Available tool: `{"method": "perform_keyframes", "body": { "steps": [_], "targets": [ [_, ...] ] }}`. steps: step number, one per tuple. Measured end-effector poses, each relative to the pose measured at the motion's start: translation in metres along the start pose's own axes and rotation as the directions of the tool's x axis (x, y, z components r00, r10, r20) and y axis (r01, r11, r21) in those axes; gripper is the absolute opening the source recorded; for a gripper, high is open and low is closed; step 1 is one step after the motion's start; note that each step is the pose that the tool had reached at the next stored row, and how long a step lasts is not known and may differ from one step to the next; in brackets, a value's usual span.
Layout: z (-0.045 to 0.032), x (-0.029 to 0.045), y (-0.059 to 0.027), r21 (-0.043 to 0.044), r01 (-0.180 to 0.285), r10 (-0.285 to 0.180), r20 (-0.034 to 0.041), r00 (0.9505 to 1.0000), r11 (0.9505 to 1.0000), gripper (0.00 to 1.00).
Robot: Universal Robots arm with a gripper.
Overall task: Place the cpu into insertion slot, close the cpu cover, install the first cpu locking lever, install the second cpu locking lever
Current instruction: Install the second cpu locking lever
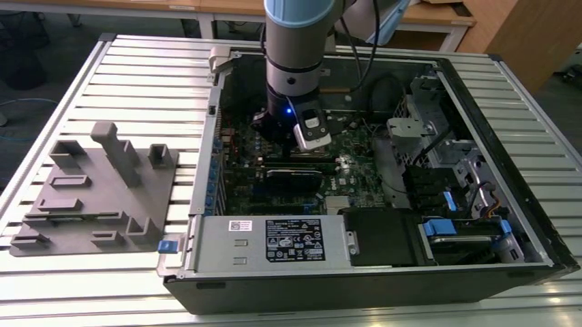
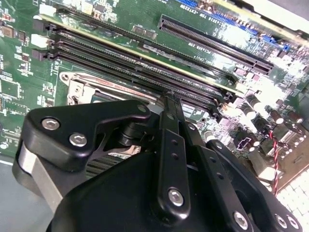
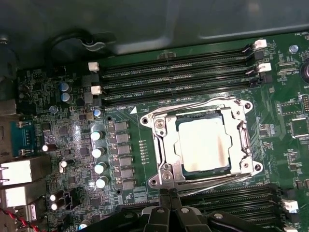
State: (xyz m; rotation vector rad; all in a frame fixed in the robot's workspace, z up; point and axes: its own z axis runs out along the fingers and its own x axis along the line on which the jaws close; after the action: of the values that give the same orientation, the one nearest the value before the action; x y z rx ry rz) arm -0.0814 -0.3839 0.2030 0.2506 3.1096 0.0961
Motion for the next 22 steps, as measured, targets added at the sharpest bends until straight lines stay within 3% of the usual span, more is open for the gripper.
{"method": "perform_keyframes", "body": {
  "steps": [4,9,17,22],
  "targets": [
    [0.0017,0.0016,-0.0004,-0.0023,0.000,0.000,0.0019,1.0000,1.0000,0.11],
    [0.0023,0.0023,-0.0005,-0.0140,0.000,0.000,0.0047,1.0000,0.9999,0.11],
    [0.0030,0.0048,-0.0010,-0.0235,0.001,0.000,0.0120,0.9999,0.9997,0.11],
    [0.0036,0.0063,-0.0012,-0.0514,0.001,0.000,0.0196,0.9998,0.9987,0.11]
  ]
}}
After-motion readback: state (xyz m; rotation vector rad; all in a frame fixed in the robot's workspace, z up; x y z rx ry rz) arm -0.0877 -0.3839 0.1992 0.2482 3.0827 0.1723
